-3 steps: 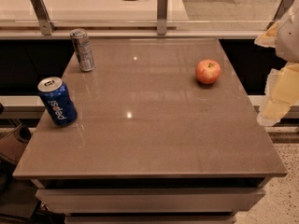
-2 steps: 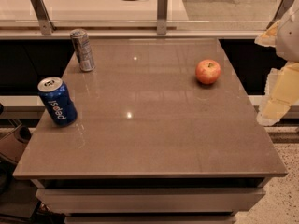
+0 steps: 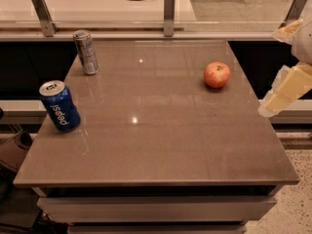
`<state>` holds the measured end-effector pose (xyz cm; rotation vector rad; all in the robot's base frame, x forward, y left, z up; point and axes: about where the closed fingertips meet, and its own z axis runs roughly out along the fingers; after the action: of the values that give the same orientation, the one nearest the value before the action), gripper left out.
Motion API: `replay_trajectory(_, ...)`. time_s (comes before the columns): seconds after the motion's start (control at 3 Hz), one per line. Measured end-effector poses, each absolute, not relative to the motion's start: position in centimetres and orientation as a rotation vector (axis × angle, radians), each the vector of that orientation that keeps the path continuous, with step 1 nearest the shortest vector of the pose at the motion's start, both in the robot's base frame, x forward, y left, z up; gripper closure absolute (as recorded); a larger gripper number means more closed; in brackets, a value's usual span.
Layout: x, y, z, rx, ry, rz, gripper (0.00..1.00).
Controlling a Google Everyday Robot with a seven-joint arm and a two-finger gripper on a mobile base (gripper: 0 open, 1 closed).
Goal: Move apple near pepsi can
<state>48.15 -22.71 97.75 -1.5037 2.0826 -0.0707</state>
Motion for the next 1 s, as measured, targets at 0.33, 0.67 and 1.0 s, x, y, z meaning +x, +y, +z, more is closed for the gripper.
replay_trajectory(0.33, 50.6, -23.2, 97.3, -1.374, 1.994, -0.036, 0.00)
replay_trajectory(0.67, 53.6, -23.6, 96.4, -1.278, 1.910, 0.013, 0.00)
replay_trajectory(1.0, 56.6, -24.1, 94.7, -1.164, 1.873, 0.102, 0.00)
